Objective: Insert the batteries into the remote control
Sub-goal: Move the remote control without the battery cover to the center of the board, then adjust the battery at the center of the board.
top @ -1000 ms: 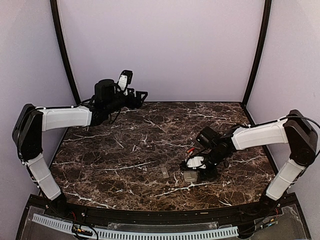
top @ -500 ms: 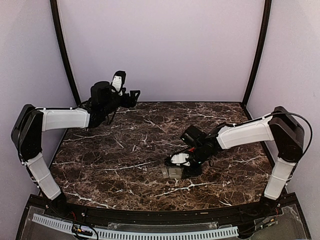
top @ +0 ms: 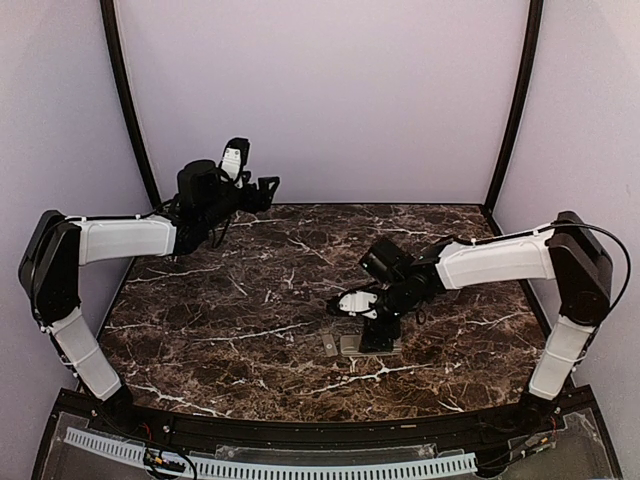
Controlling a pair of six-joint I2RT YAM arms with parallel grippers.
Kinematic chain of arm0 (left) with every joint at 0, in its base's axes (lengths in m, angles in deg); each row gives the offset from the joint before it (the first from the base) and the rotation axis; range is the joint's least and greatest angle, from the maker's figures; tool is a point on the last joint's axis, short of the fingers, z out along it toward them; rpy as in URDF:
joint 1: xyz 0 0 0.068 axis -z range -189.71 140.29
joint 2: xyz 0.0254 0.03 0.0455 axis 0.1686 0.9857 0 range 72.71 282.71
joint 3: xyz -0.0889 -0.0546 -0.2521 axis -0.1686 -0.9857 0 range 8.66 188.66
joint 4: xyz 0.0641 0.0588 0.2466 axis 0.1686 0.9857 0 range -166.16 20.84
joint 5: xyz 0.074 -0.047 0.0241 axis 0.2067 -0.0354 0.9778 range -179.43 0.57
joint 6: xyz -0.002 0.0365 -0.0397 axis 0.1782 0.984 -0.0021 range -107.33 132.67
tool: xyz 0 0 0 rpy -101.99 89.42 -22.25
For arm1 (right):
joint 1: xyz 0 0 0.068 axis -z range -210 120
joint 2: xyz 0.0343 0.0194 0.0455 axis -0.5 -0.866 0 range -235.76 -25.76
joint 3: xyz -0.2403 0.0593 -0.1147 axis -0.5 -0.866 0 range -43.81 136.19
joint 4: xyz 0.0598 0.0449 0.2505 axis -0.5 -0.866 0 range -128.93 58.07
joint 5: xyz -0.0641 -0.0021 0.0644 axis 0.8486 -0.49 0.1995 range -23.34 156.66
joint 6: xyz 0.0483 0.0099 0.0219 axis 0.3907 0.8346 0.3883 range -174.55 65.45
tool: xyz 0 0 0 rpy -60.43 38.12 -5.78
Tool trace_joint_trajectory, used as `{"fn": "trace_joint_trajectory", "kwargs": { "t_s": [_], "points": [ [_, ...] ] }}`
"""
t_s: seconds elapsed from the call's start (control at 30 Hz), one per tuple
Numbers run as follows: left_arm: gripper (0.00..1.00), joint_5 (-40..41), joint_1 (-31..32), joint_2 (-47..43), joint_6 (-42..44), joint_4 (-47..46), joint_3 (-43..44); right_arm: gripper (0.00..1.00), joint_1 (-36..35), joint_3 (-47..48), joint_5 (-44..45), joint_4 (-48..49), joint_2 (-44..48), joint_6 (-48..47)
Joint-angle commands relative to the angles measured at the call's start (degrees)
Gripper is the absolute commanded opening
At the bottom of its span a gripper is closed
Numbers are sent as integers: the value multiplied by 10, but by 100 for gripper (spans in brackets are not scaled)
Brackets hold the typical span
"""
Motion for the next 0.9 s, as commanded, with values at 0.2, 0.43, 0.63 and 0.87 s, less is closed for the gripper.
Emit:
{"fn": "trace_joint_trajectory", "kwargs": {
  "t_s": [0.2,0.43,0.63,0.87],
  "points": [
    [81,-8,-14,-24,-6,-21,-12,99,24,56,33,70,129,301],
    [80,-8,-30,-15,-28,-26,-11,42,154,68,34,38,110,761],
    [80,-30,-39,-17,-32,-28,-14,41,130,193,107,-177,-14,801],
    [79,-35,-48,-10,-40,-33,-13,50,114,229,111,-226,-81,797]
  ]
}}
